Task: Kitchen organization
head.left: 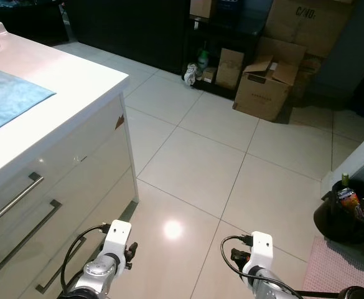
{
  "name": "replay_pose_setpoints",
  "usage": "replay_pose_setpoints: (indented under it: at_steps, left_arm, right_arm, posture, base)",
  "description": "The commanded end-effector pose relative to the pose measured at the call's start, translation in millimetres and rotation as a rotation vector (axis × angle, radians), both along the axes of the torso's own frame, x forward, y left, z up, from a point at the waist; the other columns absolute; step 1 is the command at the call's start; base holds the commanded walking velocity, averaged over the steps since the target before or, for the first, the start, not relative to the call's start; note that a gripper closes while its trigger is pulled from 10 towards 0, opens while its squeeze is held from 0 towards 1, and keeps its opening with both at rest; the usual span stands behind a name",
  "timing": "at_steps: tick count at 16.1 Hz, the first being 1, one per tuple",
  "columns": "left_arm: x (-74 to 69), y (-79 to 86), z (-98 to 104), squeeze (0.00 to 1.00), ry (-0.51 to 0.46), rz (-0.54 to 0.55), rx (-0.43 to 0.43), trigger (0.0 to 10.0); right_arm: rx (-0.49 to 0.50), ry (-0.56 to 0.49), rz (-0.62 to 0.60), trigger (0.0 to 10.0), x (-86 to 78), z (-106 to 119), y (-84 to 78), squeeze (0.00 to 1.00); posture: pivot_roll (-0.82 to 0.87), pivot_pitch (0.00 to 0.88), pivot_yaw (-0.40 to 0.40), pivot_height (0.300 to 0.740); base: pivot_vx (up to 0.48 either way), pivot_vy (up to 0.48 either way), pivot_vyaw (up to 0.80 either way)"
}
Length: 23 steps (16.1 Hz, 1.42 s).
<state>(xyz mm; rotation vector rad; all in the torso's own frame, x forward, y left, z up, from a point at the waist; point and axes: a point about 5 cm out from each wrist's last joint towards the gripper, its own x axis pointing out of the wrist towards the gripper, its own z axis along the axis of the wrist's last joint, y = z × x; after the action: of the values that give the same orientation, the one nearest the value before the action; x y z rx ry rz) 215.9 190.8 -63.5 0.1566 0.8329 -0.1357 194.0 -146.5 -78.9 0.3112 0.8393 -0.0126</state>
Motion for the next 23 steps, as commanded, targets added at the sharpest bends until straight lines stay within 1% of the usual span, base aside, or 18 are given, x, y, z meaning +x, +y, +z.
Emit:
replay_pose_setpoints:
  at_steps: [1,3,5,8,12,16,19,23]
  left_arm:
    - [-3.0,2.7,-1.4,0.0,0.001,0.023,0.005,10.0]
    - [-4.1,-0.2,-2.6,0.0,0.006,0.023,0.004,10.0]
    - [-6.5,-1.7,-4.0,0.0,0.01,0.006,0.0,10.0]
    - [-6.2,-4.7,-4.3,0.0,0.011,-0.001,0.0,10.0]
    - [-10.1,-3.6,-6.1,0.0,0.021,-0.021,0.006,10.0]
    - [-7.9,-4.9,-5.2,0.0,0.019,-0.032,0.009,10.0]
    - [-7.3,-5.5,-5.0,0.0,0.018,-0.034,0.011,10.0]
    - [-7.4,-6.6,-5.3,0.0,0.019,-0.027,0.01,10.0]
  right_arm:
    - [-0.043,0.007,0.004,10.0,-3.3,-1.4,-9.3,0.0]
    - [-0.064,0.016,0.008,10.0,-3.6,-1.6,-14.0,0.0]
    - [-0.07,0.016,-0.013,10.0,-2.7,-1.2,-15.2,0.0]
    - [-0.072,0.023,0.007,10.0,-5.1,-2.5,-13.8,0.0]
    - [-0.073,0.03,0.01,10.0,-8.3,-4.1,-11.7,0.0]
    - [-0.072,0.035,0.012,10.0,-10.6,-5.2,-10.2,0.0]
    - [-0.071,0.027,0.018,10.0,-7.1,-3.6,-8.8,0.0]
    - [-0.074,0.02,0.024,10.0,-6.4,-3.0,-9.6,0.0]
  posture:
    - [-0.02,0.0,-0.072,0.74]
    - [-0.02,0.0,-0.069,0.74]
    - [-0.04,0.0,-0.067,0.74]
    - [-0.03,0.0,-0.071,0.74]
    - [-0.04,0.0,-0.052,0.74]
    - [-0.04,0.0,-0.05,0.74]
    - [-0.04,0.0,-0.05,0.74]
    - [-0.04,0.0,-0.056,0.74]
  base:
    - [0.0,0.0,0.0]
    - [0.0,0.0,0.0]
    - [0.0,0.0,0.8]
    - [0.0,0.0,0.8]
    - [0.0,0.0,0.8]
    - [0.0,0.0,0.8]
    - [0.0,0.0,0.8]
    - [0.0,0.0,0.8]
